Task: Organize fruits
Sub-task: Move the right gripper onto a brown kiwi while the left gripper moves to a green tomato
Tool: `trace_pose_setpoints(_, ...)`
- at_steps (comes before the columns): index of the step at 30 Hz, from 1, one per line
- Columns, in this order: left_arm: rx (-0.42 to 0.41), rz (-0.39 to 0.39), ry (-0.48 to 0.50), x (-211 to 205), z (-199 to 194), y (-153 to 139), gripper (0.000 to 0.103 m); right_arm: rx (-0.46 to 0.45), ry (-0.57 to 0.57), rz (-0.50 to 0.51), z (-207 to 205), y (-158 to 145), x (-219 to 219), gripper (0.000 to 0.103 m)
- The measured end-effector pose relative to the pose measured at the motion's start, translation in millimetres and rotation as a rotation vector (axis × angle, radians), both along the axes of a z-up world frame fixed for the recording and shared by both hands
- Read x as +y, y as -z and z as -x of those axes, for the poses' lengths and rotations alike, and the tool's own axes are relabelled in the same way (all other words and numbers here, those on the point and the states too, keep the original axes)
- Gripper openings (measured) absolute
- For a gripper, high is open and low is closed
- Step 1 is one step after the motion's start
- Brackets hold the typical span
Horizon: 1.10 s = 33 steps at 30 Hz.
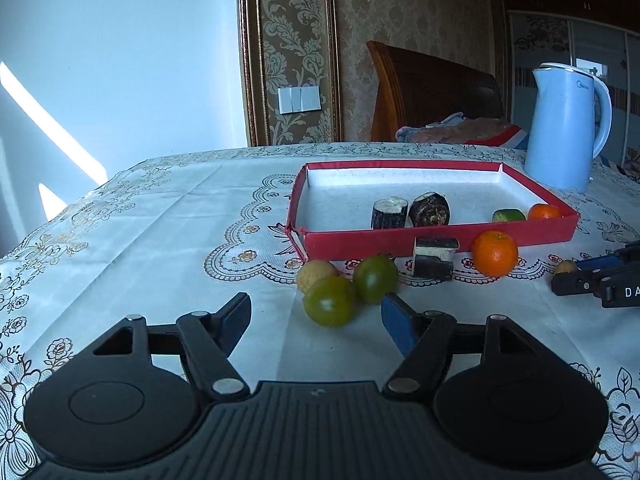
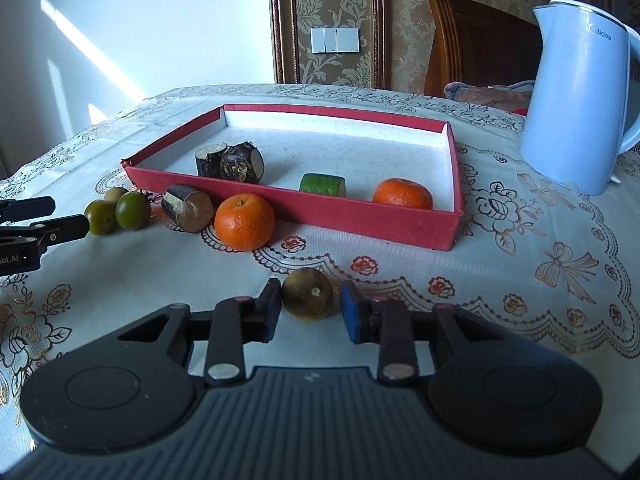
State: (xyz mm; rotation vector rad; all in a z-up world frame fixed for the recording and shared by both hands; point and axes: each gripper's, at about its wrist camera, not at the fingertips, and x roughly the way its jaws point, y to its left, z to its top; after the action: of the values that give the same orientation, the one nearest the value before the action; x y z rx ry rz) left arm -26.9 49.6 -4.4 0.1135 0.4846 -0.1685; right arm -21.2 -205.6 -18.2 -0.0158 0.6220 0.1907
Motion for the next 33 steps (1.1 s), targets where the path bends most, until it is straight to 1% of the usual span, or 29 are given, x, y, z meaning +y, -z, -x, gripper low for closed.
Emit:
trace_pose_setpoints(6,0.052,0.033,0.043,0,-15,1,0.072,0.002,0.0,0.008,0,0,1,0.029)
trace_pose_setpoints(12,0.096,0.05,0.016,-1,-31,4,0.071,0.003,0.002,0.003,-1,1,0,0.029)
trace_pose_setpoints(14,0.117,0.056,0.023,-1,-35,6,0.063,0.003,0.002,0.0,-1,0,-1,0.029)
trace_pose_setpoints(15,0.125,0.054,0.026,-2,-36,6,0.057,0.002,0.001,-0.001,-1,1,-1,0.029)
trace_pose_setpoints(19,0.133,0.05,0.029,-3,-37,7,0.051,0.002,0.001,-0.003,-1,1,-1,0.029)
trace_pose_setpoints(24,0.136,0.051,0.021,-8,-39,7,0.047,0.002,0.001,-0.002,-1,1,-1,0.029)
trace_pose_setpoints(30,0.147,0.046,-0.009,-14,-42,7,0.047,0.002,0.002,-0.004,0,1,-1,0.029)
trace_pose_setpoints(33,0.154,0.06,-0.031,-15,-42,7,0.047,0.002,0.004,-0.006,0,1,-2,0.029)
